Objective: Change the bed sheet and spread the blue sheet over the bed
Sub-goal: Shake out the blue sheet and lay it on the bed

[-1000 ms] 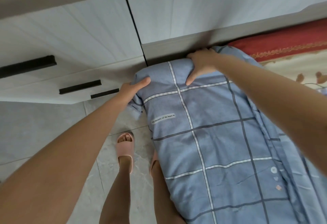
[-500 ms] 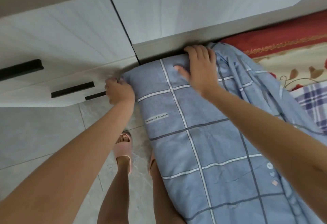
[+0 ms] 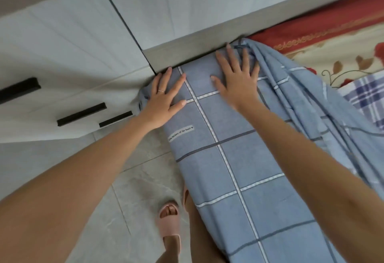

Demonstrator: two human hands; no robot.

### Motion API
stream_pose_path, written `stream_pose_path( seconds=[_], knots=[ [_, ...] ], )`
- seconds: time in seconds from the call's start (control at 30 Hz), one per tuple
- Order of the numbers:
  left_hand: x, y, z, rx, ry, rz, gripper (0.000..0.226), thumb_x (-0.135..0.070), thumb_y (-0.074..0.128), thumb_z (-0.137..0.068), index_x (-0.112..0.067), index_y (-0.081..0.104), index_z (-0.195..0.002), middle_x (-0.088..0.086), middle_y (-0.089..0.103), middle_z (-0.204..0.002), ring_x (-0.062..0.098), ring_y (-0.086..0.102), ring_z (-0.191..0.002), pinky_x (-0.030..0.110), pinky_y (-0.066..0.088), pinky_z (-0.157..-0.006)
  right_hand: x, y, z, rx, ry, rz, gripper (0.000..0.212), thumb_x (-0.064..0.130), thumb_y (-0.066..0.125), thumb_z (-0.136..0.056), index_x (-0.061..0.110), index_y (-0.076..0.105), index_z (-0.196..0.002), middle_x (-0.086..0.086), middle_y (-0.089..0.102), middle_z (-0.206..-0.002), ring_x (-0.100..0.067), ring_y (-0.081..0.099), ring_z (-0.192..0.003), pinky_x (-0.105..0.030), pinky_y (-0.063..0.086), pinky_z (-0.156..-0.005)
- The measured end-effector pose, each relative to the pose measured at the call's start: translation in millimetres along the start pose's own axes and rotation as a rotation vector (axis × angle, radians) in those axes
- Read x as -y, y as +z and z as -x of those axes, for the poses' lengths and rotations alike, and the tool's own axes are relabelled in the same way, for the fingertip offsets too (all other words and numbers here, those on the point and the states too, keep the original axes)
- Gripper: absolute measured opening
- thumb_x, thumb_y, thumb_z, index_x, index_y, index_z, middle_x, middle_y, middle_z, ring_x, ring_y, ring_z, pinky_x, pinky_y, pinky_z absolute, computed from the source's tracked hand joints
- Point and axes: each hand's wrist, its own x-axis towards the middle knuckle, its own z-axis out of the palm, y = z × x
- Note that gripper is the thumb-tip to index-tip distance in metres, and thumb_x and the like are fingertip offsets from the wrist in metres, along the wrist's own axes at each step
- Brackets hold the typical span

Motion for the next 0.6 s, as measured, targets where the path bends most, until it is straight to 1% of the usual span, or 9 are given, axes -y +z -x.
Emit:
stream_pose_path(
  seconds=[0.07,0.13,0.2,0.3,0.37,0.43,0.47,0.53,0.6],
  knots=[
    [-10,-7,4,-0.002,-0.047,-0.010,0.063,-0.042,0.042,-0.098,-0.036,0.007,-0.150,0.001,-0.011,-0.160,0.030,-0.012,-0.145,0.054,0.006,-0.116,32,-4,54,-0.125,0.082,-0.081,0.064,0.051,0.027,-0.095,0.020,0.023,-0.151,-0.010,0.014,-0.158,-0.037,0.009,-0.145,-0.061,0.003,-0.113],
    [-29,-9,15,-0.037,-0.149,-0.092,0.059,-0.042,0.035,-0.100,-0.037,0.005,-0.151,0.000,-0.013,-0.159,0.028,-0.013,-0.145,0.067,0.008,-0.110,53,2,132,-0.137,-0.130,-0.099,0.063,0.052,0.030,-0.095,0.025,0.022,-0.151,-0.010,0.017,-0.158,-0.039,0.010,-0.144,-0.065,0.001,-0.111],
    [-61,-1,39,-0.118,-0.091,-0.254,0.059,-0.044,0.032,-0.100,-0.030,0.009,-0.152,0.004,-0.009,-0.160,0.030,-0.010,-0.146,0.072,0.009,-0.106,54,19,224,-0.008,-0.283,-0.044,0.067,0.059,0.037,-0.090,0.034,0.020,-0.150,-0.004,0.017,-0.158,-0.040,0.010,-0.144,-0.071,0.008,-0.107],
    [-91,39,99,-0.053,0.435,-0.404,0.069,-0.052,0.049,-0.088,-0.029,0.027,-0.149,0.007,0.013,-0.159,0.033,0.011,-0.146,0.074,0.013,-0.101,26,34,360,0.407,-0.320,0.083,0.087,0.067,0.056,-0.069,0.040,0.027,-0.147,-0.004,0.018,-0.158,-0.039,0.011,-0.144,-0.070,0.021,-0.101],
    [-82,70,153,0.160,0.725,-0.523,0.081,-0.052,0.070,-0.073,-0.030,0.038,-0.144,0.004,0.023,-0.156,0.029,0.022,-0.144,0.075,0.020,-0.098,16,23,427,0.649,-0.532,0.163,0.072,0.063,0.058,-0.058,0.045,0.054,-0.128,-0.001,0.036,-0.151,-0.037,0.026,-0.139,-0.066,0.022,-0.100],
    [-63,88,198,0.368,0.633,-0.565,0.101,-0.045,0.083,-0.060,-0.027,0.034,-0.147,0.006,0.019,-0.157,0.027,0.020,-0.143,0.073,0.029,-0.096,10,7,468,0.672,-0.756,0.171,0.041,0.058,0.064,-0.057,0.038,0.072,-0.092,0.010,0.061,-0.125,-0.023,0.050,-0.126,-0.057,0.022,-0.104],
    [-54,91,220,0.468,0.498,-0.564,0.102,-0.040,0.080,-0.067,-0.026,0.024,-0.151,0.007,0.007,-0.159,0.027,0.011,-0.145,0.070,0.029,-0.099,10,-4,476,0.626,-0.770,0.120,0.031,0.051,0.067,-0.060,0.034,0.073,-0.084,0.013,0.067,-0.112,-0.015,0.058,-0.116,-0.048,0.022,-0.106],
    [-36,97,252,0.806,0.111,-0.498,0.076,-0.037,0.056,-0.092,-0.021,0.013,-0.153,0.009,-0.005,-0.160,0.027,0.007,-0.147,0.056,0.022,-0.110,6,-14,473,0.428,-0.592,-0.056,0.028,0.034,0.062,-0.071,0.030,0.067,-0.098,0.011,0.067,-0.110,-0.014,0.062,-0.109,-0.035,0.029,-0.106],
    [-25,101,273,1.063,-0.148,-0.417,0.057,-0.039,0.040,-0.100,-0.010,0.029,-0.148,0.015,0.024,-0.155,0.027,0.032,-0.139,0.037,0.030,-0.109,4,-18,459,0.181,-0.218,-0.209,0.038,0.027,0.048,-0.081,0.027,0.054,-0.118,0.001,0.062,-0.124,-0.024,0.054,-0.121,-0.037,0.030,-0.107]
  ],
)
